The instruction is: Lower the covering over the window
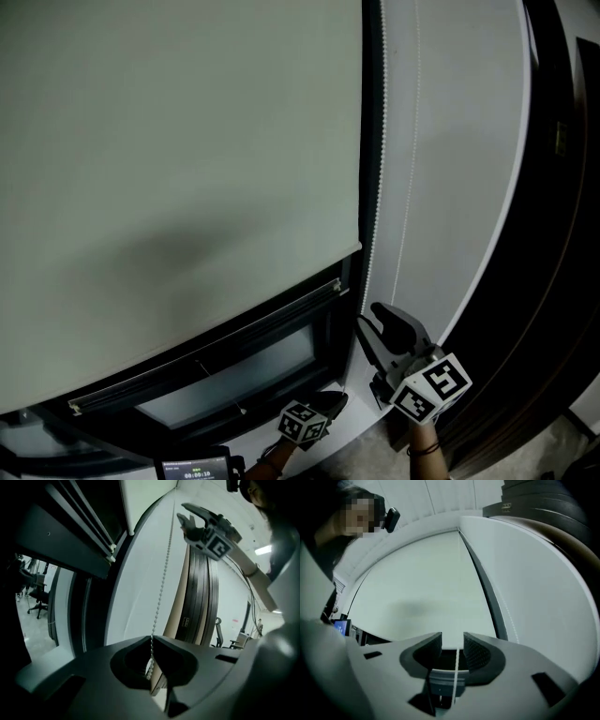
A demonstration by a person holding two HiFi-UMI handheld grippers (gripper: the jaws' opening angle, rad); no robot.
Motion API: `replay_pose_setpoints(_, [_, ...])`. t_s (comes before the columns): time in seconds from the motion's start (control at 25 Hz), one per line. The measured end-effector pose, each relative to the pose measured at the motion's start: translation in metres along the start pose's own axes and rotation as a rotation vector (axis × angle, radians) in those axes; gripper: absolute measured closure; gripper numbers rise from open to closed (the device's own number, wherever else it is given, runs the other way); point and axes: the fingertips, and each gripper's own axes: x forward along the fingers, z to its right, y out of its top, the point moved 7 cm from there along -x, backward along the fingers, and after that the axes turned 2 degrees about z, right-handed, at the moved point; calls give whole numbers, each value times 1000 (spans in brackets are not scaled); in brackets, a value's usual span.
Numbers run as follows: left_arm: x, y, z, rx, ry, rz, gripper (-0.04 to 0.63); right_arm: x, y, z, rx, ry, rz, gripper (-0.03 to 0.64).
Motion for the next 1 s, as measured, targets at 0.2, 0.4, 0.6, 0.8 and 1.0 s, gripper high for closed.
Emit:
replay_pose_setpoints(0.2, [0, -11, 0, -36, 14, 1, 584, 28, 30, 3, -57, 22, 54, 493])
replay_pose_setpoints(0.4, [-5, -10, -5, -48, 11, 3, 584, 25, 30, 7, 38, -17, 117, 595])
replay_pose_setpoints(0.6, [-19, 1, -4, -87, -15, 127, 584, 22, 29, 10, -12, -69, 119, 597])
replay_pose_setpoints(0.8, [-40, 69, -1, -73, -25, 445, 566, 11, -34, 25, -12, -136, -58, 598])
replay_pose_setpoints(1.0, [-66, 157, 24, 148, -77, 538, 566, -15, -146, 27, 100, -185, -269, 598])
